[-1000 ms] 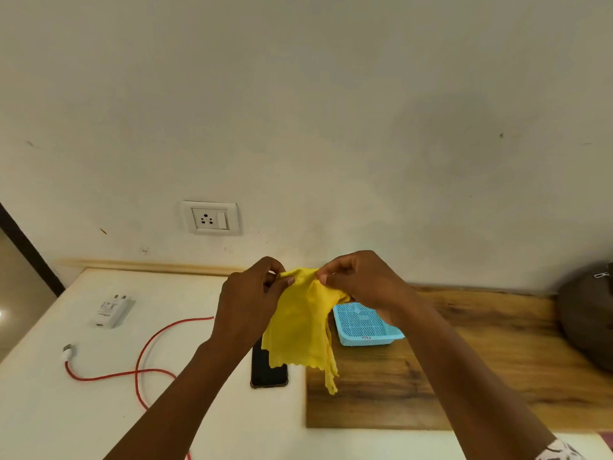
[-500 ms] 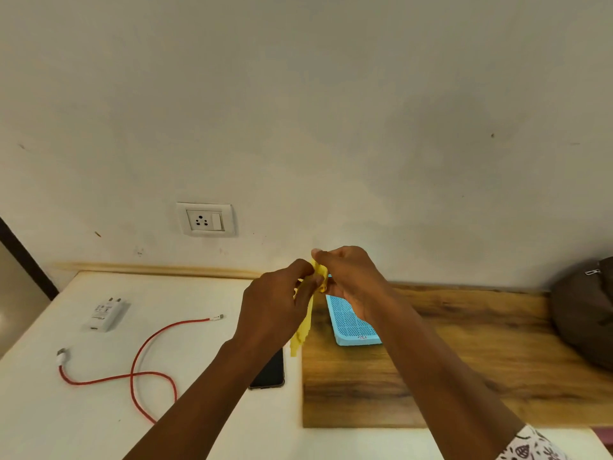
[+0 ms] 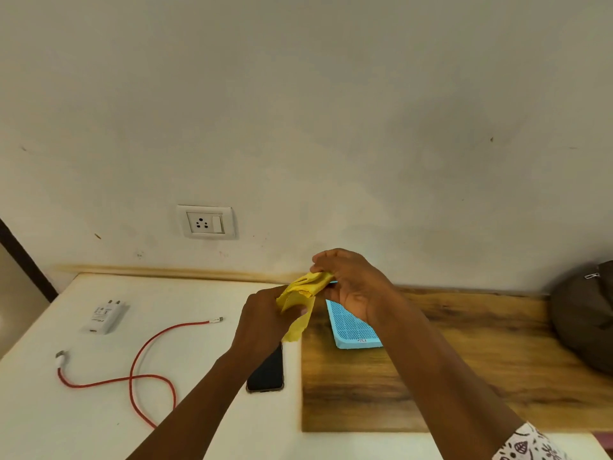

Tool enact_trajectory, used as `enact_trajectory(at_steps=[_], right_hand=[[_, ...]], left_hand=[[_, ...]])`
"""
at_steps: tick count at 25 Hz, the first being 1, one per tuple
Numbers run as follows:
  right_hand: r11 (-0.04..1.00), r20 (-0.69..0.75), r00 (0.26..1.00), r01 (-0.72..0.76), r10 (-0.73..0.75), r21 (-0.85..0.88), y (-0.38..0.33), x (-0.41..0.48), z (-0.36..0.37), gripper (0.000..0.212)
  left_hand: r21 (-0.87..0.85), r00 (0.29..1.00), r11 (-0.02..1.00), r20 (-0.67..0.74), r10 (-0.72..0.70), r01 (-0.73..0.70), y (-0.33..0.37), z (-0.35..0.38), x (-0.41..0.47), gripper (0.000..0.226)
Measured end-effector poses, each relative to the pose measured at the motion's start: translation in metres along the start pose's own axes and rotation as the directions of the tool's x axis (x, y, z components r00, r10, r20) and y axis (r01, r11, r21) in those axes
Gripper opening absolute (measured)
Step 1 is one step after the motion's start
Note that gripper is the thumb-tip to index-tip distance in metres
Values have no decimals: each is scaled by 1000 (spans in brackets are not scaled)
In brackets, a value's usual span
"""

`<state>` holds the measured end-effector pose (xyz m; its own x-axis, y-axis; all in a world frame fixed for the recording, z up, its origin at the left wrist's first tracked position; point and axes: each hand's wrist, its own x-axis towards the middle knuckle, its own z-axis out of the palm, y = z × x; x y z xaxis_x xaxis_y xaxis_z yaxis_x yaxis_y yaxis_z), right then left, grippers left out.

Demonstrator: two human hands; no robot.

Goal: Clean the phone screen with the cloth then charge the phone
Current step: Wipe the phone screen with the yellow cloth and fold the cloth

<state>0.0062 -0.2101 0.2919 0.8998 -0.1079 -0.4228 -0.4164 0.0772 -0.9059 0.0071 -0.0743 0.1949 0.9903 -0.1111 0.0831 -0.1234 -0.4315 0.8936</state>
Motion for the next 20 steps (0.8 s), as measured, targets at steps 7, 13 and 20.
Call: enact_trajectory(at_steps=[7,13,20], right_hand=[[1000,8,1000,20,-20,8,1,9,-21,29],[984,-164,985,79,-52,162,9,36,-60,15],[977,-318,948,44,25,207,61,72,-94,26]], left_hand=[[29,995,995,-19,-96,96,-43,7,4,38],[69,976,973,-15,-219,220,-57,24,5,19],[-624,755,433,591,-284,651,-12,90,38,25]])
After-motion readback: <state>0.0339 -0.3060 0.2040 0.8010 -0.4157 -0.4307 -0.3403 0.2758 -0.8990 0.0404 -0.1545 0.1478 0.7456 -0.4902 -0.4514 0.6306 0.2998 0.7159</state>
